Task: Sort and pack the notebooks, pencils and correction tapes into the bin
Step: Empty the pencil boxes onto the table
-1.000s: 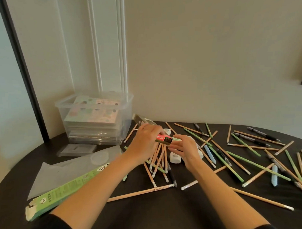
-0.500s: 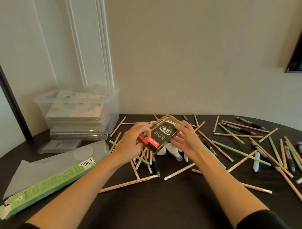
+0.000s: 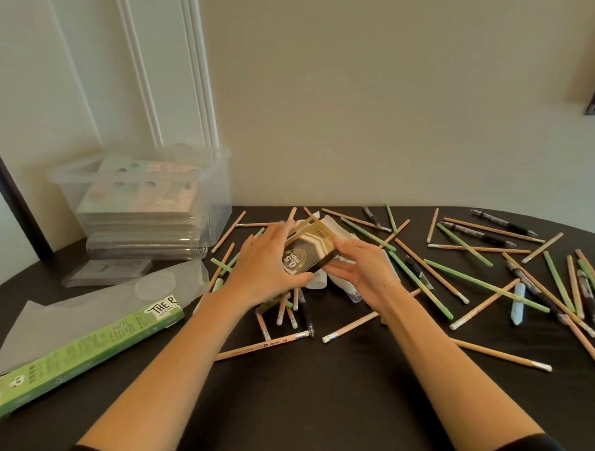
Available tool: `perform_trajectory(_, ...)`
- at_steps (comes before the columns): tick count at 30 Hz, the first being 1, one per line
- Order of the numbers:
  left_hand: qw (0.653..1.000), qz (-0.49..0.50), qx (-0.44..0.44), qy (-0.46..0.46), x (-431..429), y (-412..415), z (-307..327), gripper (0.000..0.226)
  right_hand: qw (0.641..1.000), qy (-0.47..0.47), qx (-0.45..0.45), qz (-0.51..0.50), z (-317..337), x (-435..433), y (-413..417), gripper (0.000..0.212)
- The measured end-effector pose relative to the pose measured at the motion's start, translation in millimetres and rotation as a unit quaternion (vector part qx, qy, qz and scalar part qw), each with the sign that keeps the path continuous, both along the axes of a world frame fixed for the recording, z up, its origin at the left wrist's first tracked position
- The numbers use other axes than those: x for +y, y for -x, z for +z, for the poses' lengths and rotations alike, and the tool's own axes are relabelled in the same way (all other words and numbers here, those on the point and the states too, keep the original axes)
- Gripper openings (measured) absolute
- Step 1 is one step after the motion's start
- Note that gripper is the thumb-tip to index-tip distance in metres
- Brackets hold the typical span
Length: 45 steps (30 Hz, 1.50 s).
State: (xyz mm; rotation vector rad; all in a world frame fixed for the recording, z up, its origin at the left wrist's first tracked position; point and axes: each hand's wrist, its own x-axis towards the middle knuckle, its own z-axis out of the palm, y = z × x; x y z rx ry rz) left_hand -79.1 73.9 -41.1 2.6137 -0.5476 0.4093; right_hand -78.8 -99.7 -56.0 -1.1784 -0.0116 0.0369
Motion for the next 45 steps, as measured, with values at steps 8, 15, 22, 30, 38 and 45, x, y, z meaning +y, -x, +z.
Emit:
perform_trajectory(8, 0.978, 0.195, -0.068, 0.039, 3, -12, -18, 0.089, 0.968, 0.219, 0.008, -0.119, 0, 0, -1, 0.021)
perform_trajectory(15, 0.969, 0.233, -0.076, 0.035, 8, -24, -24, 0.083, 0.816, 0.568, -0.070, 0.086, -13, 25, 5, 0.014)
perform_trajectory(22, 0.972, 0.223, -0.071, 0.020, 3, -15, -31, 0.077, 0.768, 0.631, -0.072, 0.083, -13, 30, 8, 0.020)
perform_trajectory(30, 0.973, 0.216, -0.072, 0.038, 5, -11, -34, 0.078, 0.792, 0.607, -0.006, 0.073, -13, 40, 7, 0.029)
perform_trajectory(38, 0.976, 0.194, -0.085, 0.057, 3, -9, -34, 0.079, 0.868, 0.481, -0.039, -0.119, -8, 17, 0, 0.013)
perform_trajectory(45, 0.987, 0.141, -0.079, 0.007, 1, -10, -38, 0.084, 0.896, 0.366, -0.021, -0.252, -9, 2, -8, 0.023)
